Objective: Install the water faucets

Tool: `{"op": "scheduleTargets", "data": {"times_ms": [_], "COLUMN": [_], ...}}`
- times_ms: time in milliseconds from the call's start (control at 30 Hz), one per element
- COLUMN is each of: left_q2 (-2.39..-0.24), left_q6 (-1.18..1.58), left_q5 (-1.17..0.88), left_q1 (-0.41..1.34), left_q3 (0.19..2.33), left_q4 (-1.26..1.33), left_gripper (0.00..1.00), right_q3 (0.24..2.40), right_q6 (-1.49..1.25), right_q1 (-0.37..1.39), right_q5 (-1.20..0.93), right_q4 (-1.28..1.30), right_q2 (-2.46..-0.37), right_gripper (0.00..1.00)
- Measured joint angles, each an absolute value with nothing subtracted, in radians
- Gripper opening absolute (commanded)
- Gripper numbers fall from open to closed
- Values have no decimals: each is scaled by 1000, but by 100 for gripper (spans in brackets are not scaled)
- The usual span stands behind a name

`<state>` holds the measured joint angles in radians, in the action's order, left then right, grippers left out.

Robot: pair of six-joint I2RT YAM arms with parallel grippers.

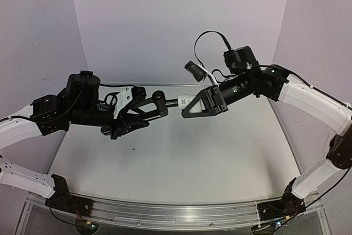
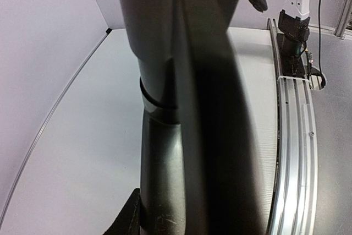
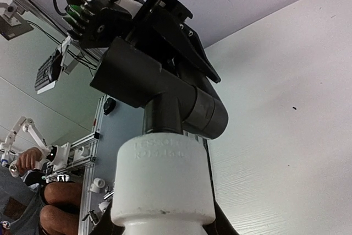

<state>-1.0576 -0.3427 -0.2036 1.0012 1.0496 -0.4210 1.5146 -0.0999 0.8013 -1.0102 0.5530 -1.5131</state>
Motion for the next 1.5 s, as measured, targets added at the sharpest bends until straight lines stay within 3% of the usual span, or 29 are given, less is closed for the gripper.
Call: {"op": "scheduleTargets", "data": {"times_ms": [100, 300, 400, 967, 1133, 1433, 1500], "left_q2": [-1059, -1082, -1099, -1140, -1192, -1238, -1244], "left_q6": [-349, -311, -263, 74, 161, 225, 231], "left_q5": [-186, -202, -223, -595, -742, -915, -935], "left_q1": [1000, 1003, 1002, 830, 816, 814, 814], "left_q3": [1050, 1073, 1096, 1176, 1230, 1260, 1263], "left_q4": [-419, -452, -477, -548, -559, -560, -560], "left_gripper": [0, 0, 0, 0, 0, 0, 0], "right_q3": [1515, 1515, 1515, 1517, 1356, 1271, 1264], "right_q6": [-188, -251, -198, 713, 1021, 1265, 1296], "right_q1": [790, 774, 771, 808, 868, 899, 901], "right_q5": [-1053, -1076, -1022, -643, -563, -503, -498], "right_q4": [530, 467, 468, 495, 402, 283, 258], "right_q2": [-1526, -1529, -1520, -1226, -1140, -1137, -1137], "right_gripper": [42, 86, 97, 98, 98, 98, 93]}}
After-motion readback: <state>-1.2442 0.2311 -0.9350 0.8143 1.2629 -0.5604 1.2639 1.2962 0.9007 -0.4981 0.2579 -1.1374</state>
